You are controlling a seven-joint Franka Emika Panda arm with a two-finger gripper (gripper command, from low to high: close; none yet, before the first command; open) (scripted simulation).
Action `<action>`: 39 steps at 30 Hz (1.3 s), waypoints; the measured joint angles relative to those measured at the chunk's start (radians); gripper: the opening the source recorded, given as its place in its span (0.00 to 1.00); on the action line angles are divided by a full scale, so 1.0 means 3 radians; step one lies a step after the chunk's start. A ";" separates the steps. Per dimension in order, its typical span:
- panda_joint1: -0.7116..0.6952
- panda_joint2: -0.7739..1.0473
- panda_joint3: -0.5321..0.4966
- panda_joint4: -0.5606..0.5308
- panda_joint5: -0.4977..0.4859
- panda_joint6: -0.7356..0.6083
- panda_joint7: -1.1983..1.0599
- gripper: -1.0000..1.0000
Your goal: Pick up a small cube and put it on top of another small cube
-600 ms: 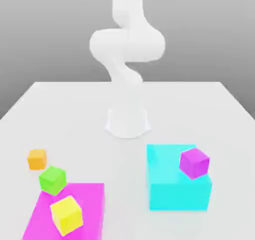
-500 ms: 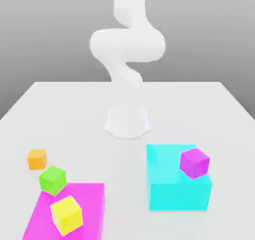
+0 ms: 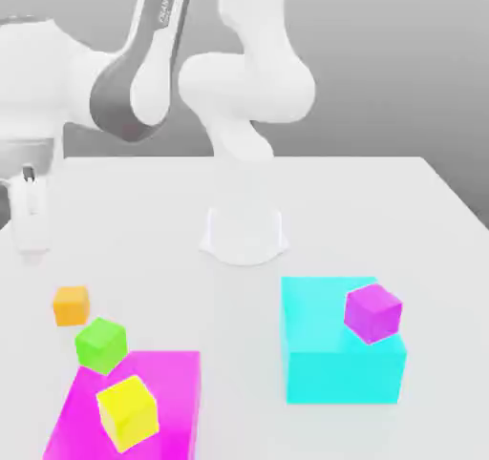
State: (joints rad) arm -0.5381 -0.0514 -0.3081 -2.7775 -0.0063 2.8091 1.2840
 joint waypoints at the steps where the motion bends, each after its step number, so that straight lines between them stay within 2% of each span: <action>1: -0.0036 0.0125 -0.0039 -0.0077 0.0068 0.0083 0.0028 0.50; 4: -0.0180 0.0503 0.0055 -0.0122 0.0452 0.0349 -0.0155 0.50; 7: -0.0493 0.0866 0.0445 -0.0057 0.0808 0.0627 -0.0410 0.50; 9: -0.0751 0.1105 0.0726 -0.0008 0.0909 0.0825 -0.0490 0.50; 10: -0.0814 0.1168 0.0795 0.0005 0.0937 0.0876 -0.0513 0.00; 16: -0.0854 0.1198 0.0832 0.0011 0.0920 0.0903 -0.0498 0.00; 18: -0.0769 0.1073 0.0728 -0.0017 0.0844 0.0804 -0.0440 0.00; 22: -0.0541 0.0624 0.0401 -0.0116 0.0433 0.0457 -0.0133 0.00; 24: -0.0537 0.0394 0.0357 -0.0151 0.0206 0.0267 0.0039 0.00; 27: -0.0243 0.0333 0.0494 0.0110 0.0104 -0.0054 0.0200 0.00; 37: 0.0784 0.0422 0.1029 0.1300 0.0032 -0.1152 0.0623 0.00; 39: 0.0871 0.0530 0.1075 0.1428 0.0022 -0.1171 0.0675 0.00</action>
State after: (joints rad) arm -0.2769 0.1076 0.0143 -2.3491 0.0002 2.4579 1.4865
